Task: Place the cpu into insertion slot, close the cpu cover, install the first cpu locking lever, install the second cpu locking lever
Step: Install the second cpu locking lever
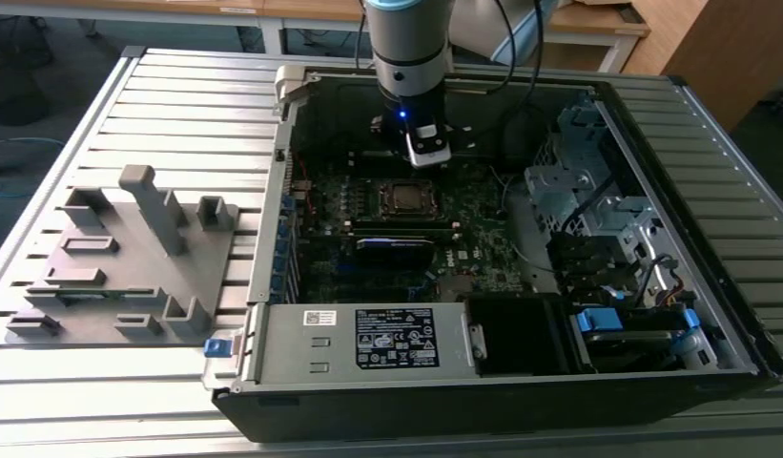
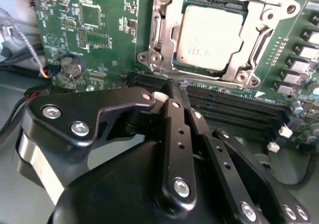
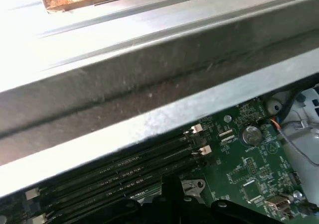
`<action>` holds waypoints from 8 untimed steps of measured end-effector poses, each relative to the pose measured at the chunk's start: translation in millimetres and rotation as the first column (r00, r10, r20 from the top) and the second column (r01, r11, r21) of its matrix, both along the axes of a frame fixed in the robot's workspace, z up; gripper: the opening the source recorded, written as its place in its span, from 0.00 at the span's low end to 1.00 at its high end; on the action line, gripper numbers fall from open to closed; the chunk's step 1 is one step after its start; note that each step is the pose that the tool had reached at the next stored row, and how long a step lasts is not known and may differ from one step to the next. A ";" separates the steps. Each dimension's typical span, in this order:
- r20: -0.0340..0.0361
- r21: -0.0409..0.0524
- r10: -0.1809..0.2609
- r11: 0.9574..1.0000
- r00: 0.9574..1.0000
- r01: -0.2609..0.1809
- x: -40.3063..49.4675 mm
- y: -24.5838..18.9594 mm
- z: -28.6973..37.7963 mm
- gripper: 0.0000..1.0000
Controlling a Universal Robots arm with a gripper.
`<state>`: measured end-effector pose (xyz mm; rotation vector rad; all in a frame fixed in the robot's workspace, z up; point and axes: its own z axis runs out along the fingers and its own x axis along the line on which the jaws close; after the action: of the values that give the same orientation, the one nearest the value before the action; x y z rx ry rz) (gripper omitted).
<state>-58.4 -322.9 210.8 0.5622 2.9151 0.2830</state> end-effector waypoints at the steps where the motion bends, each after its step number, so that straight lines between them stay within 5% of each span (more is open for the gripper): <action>1: 0.000 0.000 0.000 1.000 1.000 0.000 0.0 0.0 0.5 0.10; 8: 0.000 0.000 0.000 1.000 1.000 0.000 0.0 -2.0 0.6 0.10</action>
<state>-58.4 -324.8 211.4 0.5621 2.9150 0.2826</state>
